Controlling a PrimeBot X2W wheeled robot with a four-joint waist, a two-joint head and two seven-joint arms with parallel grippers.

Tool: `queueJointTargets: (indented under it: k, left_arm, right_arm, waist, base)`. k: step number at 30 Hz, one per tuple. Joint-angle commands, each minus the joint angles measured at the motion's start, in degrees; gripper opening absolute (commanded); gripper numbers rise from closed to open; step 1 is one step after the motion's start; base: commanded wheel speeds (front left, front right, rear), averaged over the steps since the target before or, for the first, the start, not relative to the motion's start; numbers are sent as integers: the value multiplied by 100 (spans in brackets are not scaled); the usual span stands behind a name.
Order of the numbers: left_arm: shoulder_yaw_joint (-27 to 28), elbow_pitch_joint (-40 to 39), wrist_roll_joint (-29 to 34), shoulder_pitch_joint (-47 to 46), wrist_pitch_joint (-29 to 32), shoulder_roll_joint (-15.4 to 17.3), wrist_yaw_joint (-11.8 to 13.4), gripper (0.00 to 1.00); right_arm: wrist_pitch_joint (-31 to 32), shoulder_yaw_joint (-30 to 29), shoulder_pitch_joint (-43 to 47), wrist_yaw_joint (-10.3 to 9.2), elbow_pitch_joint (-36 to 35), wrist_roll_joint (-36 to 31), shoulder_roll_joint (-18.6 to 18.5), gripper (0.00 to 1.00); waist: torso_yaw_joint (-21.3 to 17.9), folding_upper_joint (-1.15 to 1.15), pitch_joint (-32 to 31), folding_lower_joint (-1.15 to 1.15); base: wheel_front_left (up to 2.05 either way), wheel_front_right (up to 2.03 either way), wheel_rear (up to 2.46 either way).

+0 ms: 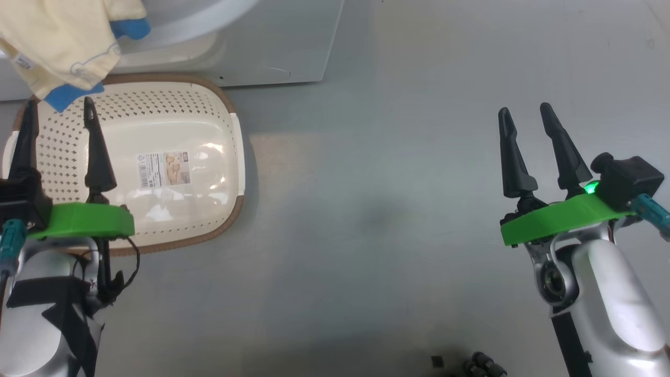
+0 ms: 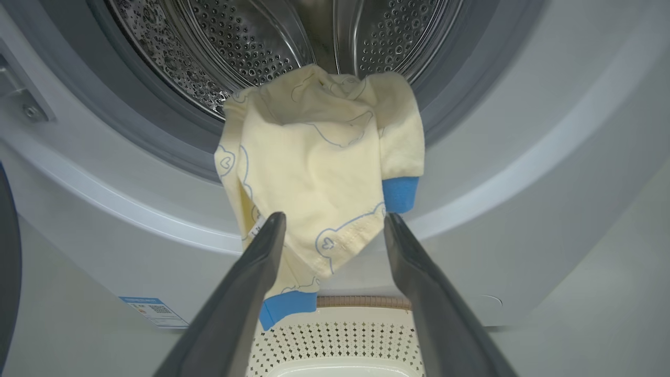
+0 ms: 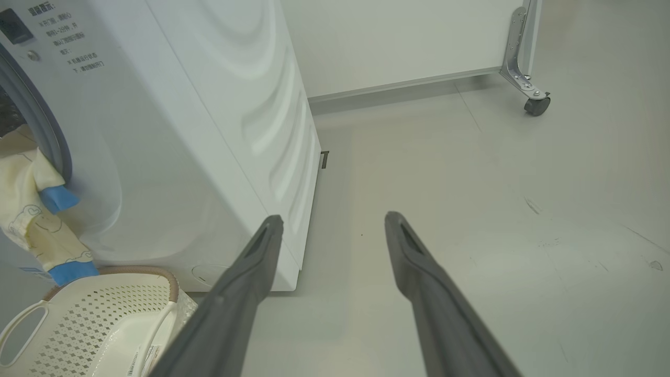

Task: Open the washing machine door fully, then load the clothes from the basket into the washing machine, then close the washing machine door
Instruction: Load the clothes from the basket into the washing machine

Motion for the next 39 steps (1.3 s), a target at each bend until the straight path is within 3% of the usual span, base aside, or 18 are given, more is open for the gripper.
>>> queueJointTargets:
  k: [1,17,28,39]
  left_arm:
    - [262,-123,75,34,-30,133,-39,100]
    - [271,558,357,-380,-30,16,-182,100]
    - [302,1898,123,-1440,39,35,-318,100]
    - [262,3074,56,-2432,270,-37,-150,100]
  right_arm:
    - [-38,108,66,-16,-143,-7,-21,100]
    - [-38,191,22,-16,-114,13,-15,100]
    - [-38,301,-38,-16,-108,116,-12,100]
    - [-38,498,-129,-16,-102,268,-11,100]
  waist:
    - [-12,0,3,0]
    - [-90,0,69,0]
    - [-311,0,185,0]
    - [-489,0,313,0]
  base:
    - [0,0,0]
    - [0,0,0]
    - [0,0,0]
    - [0,0,0]
